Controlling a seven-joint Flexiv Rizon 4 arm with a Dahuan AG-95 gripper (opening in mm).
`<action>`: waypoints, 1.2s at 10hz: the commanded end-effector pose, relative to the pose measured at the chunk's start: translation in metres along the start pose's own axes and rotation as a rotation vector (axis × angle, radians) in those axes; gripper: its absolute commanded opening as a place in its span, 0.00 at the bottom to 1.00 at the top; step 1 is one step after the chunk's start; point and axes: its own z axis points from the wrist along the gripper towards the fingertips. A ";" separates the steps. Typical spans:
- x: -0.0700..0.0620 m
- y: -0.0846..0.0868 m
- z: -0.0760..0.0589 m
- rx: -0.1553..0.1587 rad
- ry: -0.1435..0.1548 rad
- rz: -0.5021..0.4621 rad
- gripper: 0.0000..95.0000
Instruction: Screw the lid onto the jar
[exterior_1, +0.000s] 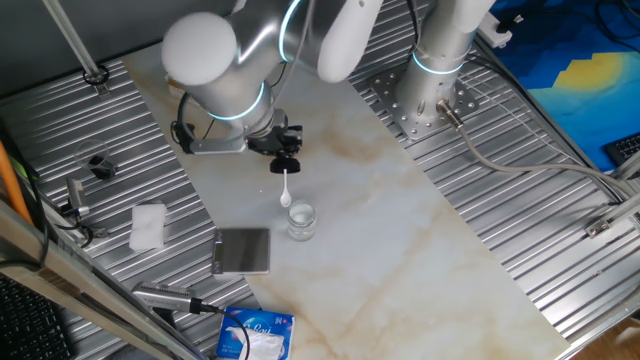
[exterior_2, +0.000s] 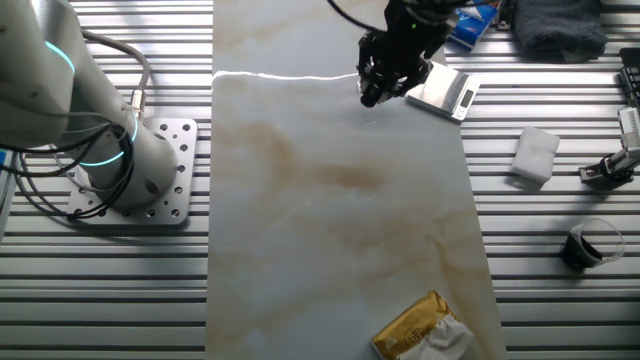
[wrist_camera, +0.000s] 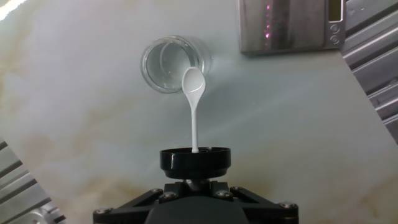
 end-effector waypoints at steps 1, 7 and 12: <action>-0.002 0.002 -0.002 -0.008 0.018 0.001 0.00; -0.005 0.008 -0.003 0.012 0.068 -0.030 0.00; -0.005 0.008 -0.003 0.065 0.178 -0.124 0.00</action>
